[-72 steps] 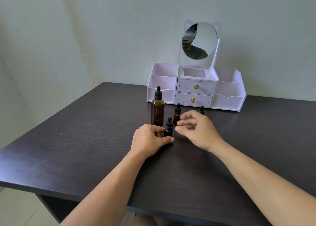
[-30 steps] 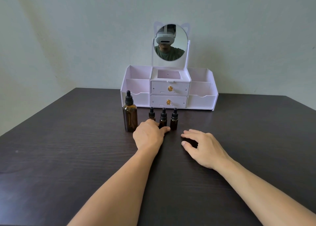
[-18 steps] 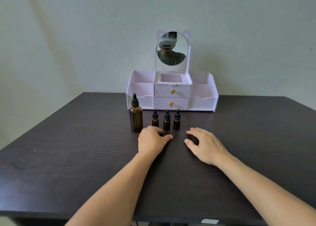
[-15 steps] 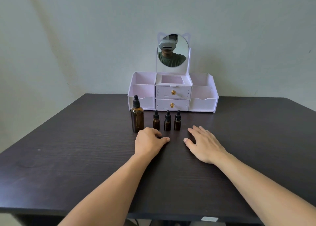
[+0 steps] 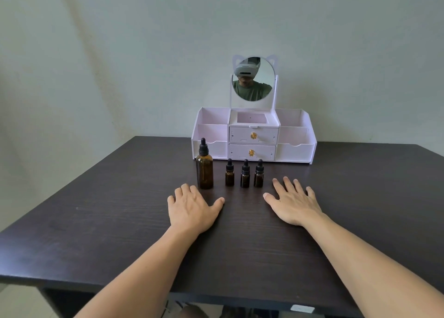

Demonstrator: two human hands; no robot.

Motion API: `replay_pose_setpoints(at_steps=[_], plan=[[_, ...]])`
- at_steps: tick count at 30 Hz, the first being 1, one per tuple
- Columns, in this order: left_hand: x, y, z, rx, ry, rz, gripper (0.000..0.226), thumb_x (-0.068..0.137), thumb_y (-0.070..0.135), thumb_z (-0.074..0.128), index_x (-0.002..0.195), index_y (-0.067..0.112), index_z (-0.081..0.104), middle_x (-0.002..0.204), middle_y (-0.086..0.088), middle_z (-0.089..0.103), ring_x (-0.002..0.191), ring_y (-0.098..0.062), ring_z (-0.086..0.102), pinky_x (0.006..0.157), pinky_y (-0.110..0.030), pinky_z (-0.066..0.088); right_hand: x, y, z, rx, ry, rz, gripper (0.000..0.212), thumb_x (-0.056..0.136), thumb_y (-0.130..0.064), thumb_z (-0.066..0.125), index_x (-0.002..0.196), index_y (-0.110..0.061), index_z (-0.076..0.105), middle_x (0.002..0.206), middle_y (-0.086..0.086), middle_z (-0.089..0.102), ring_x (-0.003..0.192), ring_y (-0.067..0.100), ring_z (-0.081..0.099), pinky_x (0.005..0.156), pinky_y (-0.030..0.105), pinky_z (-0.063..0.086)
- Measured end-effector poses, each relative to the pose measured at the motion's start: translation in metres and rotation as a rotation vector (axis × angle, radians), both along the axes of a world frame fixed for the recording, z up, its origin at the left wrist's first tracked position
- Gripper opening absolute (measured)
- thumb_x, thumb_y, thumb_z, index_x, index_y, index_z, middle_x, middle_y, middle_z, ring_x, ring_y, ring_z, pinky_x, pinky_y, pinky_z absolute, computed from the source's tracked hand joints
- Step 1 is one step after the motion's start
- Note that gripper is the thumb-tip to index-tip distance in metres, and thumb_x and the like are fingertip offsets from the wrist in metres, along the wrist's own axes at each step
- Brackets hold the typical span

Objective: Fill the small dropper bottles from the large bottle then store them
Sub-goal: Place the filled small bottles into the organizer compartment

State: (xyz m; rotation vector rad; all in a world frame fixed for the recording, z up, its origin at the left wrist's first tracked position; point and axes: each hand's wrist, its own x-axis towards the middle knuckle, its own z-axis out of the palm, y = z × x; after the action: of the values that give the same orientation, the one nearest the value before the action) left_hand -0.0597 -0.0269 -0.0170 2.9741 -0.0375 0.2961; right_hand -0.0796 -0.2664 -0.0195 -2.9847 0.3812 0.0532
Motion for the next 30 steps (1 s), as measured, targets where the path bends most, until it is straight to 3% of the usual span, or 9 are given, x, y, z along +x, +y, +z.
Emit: replay_pose_setpoints(at_steps=[3,6,9,13,18,24,26,30], plan=[[0.01,0.012,-0.002,-0.016,0.094,-0.052,0.104,0.076,0.086,0.024,0.142,0.006,0.036,0.148,-0.007,0.036,0.142,-0.024,0.025,0.117,-0.044,0.019,0.0,0.0,-0.001,-0.004,0.007,0.0,0.071,0.09,-0.067,0.009,0.152,-0.035,0.0,0.163,-0.002,-0.005,0.149,0.023,-0.008,0.119,0.05,-0.002],[0.019,0.022,-0.001,-0.029,0.194,-0.104,0.117,0.071,0.091,0.022,0.153,0.008,0.016,0.162,-0.006,0.012,0.15,-0.02,0.003,0.121,-0.044,0.005,0.001,-0.001,-0.001,-0.006,0.014,0.01,0.071,0.089,-0.067,0.008,0.152,-0.035,-0.001,0.162,-0.002,-0.006,0.149,0.023,-0.008,0.119,0.05,-0.002],[0.03,0.03,0.002,-0.041,0.246,-0.141,0.122,0.066,0.095,0.024,0.155,0.012,0.01,0.163,-0.003,0.005,0.15,-0.017,-0.001,0.122,-0.043,0.002,0.003,-0.003,0.0,-0.009,0.019,0.028,0.071,0.089,-0.068,0.008,0.152,-0.035,-0.001,0.162,-0.002,-0.006,0.149,0.022,-0.009,0.119,0.05,-0.003],[0.04,0.035,0.013,-0.151,0.253,-0.167,0.111,0.07,0.085,0.047,0.152,0.016,0.02,0.162,0.0,0.014,0.149,-0.019,0.009,0.121,-0.041,0.007,0.009,-0.006,0.0,-0.006,0.015,0.044,0.073,0.088,-0.07,0.009,0.152,-0.037,-0.001,0.162,-0.003,-0.006,0.149,0.022,-0.009,0.119,0.051,-0.003],[0.063,0.041,0.01,-0.383,0.277,-0.125,0.114,0.056,0.078,0.07,0.149,0.026,0.03,0.151,0.002,0.037,0.142,-0.03,0.028,0.112,-0.049,0.033,0.019,-0.011,0.002,-0.002,0.022,0.078,0.075,0.087,-0.073,0.012,0.152,-0.037,0.0,0.162,-0.002,-0.006,0.149,0.022,-0.01,0.119,0.053,-0.003],[0.075,0.039,0.005,-0.617,0.22,-0.181,0.113,0.034,0.078,0.079,0.135,0.033,0.053,0.134,0.006,0.058,0.132,-0.021,0.045,0.107,-0.048,0.041,0.022,-0.014,0.003,0.08,-0.129,0.059,0.077,0.082,-0.075,0.036,0.148,-0.036,0.027,0.161,-0.003,0.016,0.149,0.019,0.009,0.119,0.049,0.006],[0.08,0.039,0.004,-0.692,0.199,-0.212,0.118,0.023,0.083,0.075,0.128,0.031,0.06,0.126,0.009,0.064,0.122,-0.016,0.054,0.105,-0.045,0.044,0.022,-0.014,0.003,0.087,-0.137,0.06,0.077,0.082,-0.075,0.037,0.147,-0.036,0.029,0.16,-0.003,0.018,0.149,0.019,0.01,0.119,0.049,0.007],[0.085,0.036,0.001,-0.818,0.17,-0.251,0.103,0.028,0.075,0.082,0.116,0.026,0.067,0.113,0.008,0.07,0.111,-0.013,0.062,0.104,-0.039,0.046,0.022,-0.013,0.003,0.088,-0.135,0.062,0.077,0.082,-0.076,0.034,0.147,-0.034,0.029,0.16,-0.003,0.018,0.149,0.019,0.01,0.12,0.049,0.008]])
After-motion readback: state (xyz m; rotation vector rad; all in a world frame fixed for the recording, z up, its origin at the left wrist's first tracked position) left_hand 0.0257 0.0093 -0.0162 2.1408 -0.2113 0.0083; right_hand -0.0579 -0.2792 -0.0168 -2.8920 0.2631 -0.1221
